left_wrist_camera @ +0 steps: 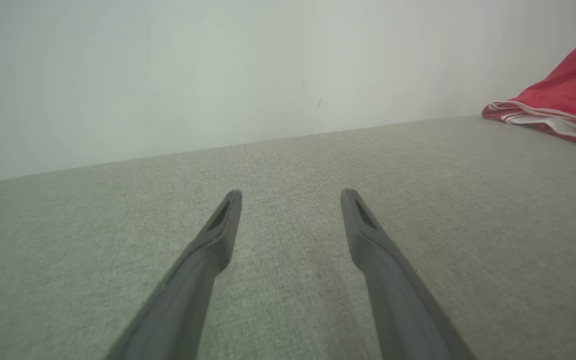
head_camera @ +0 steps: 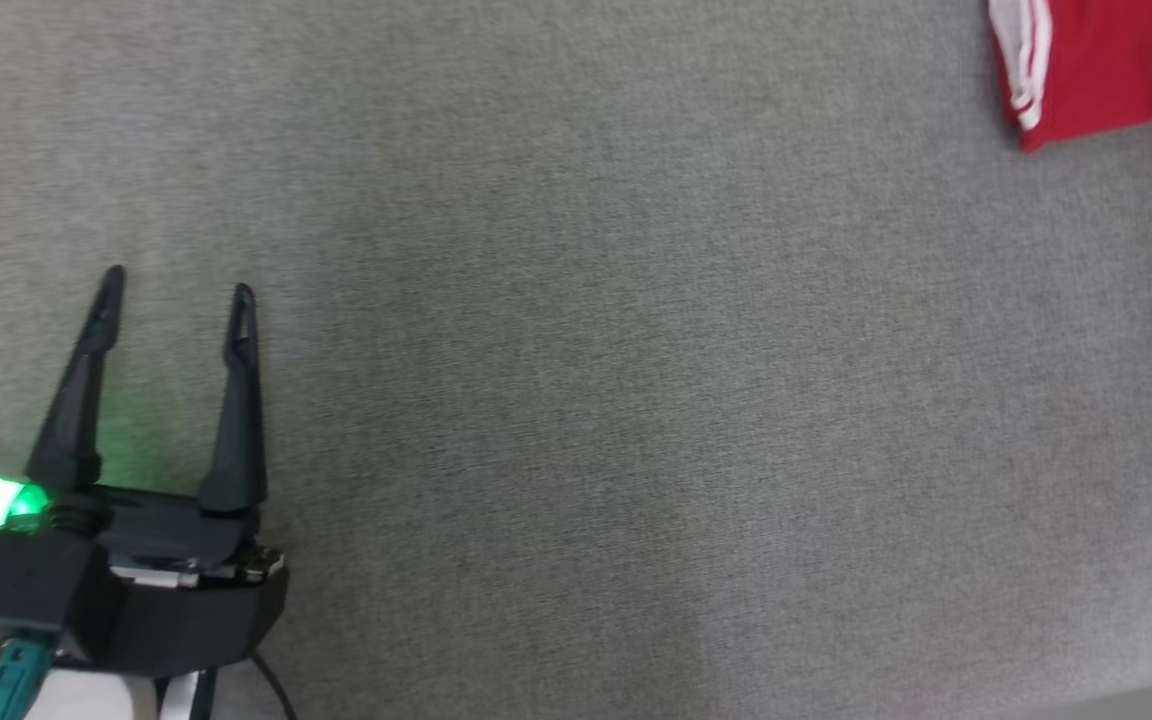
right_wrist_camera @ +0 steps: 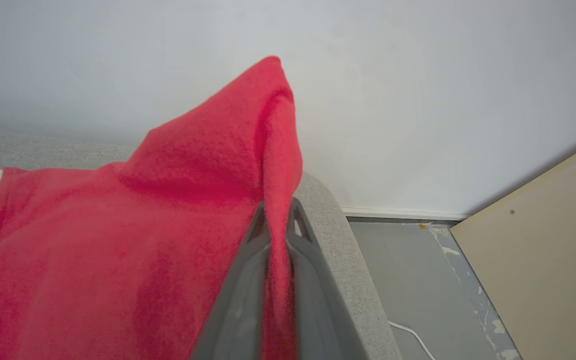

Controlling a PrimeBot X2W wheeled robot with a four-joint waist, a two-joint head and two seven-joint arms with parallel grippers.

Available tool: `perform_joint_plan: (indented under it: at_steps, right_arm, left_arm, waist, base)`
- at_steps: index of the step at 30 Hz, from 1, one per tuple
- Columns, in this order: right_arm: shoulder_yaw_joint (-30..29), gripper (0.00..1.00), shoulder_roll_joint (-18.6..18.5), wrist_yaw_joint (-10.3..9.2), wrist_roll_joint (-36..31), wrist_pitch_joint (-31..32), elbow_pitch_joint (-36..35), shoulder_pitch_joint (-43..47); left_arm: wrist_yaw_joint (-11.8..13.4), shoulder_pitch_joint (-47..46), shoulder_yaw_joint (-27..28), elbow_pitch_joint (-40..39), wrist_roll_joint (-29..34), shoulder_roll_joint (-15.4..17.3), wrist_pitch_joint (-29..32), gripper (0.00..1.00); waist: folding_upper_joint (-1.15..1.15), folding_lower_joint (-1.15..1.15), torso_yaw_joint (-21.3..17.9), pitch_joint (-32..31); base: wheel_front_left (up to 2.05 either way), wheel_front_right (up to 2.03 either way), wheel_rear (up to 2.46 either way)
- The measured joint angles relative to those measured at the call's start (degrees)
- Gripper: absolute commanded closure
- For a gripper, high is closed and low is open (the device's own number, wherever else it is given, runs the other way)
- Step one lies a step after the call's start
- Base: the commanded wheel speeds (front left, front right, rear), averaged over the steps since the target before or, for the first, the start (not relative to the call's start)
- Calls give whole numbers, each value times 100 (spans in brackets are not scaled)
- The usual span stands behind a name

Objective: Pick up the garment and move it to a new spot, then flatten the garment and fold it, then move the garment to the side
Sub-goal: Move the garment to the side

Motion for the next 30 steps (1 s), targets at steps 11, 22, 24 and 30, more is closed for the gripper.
perform_joint_plan:
  at_steps: [11,22,24,30]
  right_arm:
    - [80,100,-230,0,-21,-40,127,-339]
    - [70,0,-183,0,-134,-243,198,-448]
    - [33,0,-176,0,-220,-324,201,-460]
    - [70,0,-40,0,-304,-656,10,-458]
  left_arm:
    - [70,124,67,-435,2,120,171,0]
    - [118,129,85,-503,-13,182,223,0]
    - [142,129,68,-493,-13,179,223,0]
    - [208,179,19,-267,-85,89,112,0]
  waist:
    - [-1,0,-230,231]
    - [-1,-1,-312,304]
    - [-1,0,-308,285]
    - [-1,-1,-261,90]
  base:
    - [0,0,0]
    - [0,0,0]
    - [0,0,0]
    - [0,0,0]
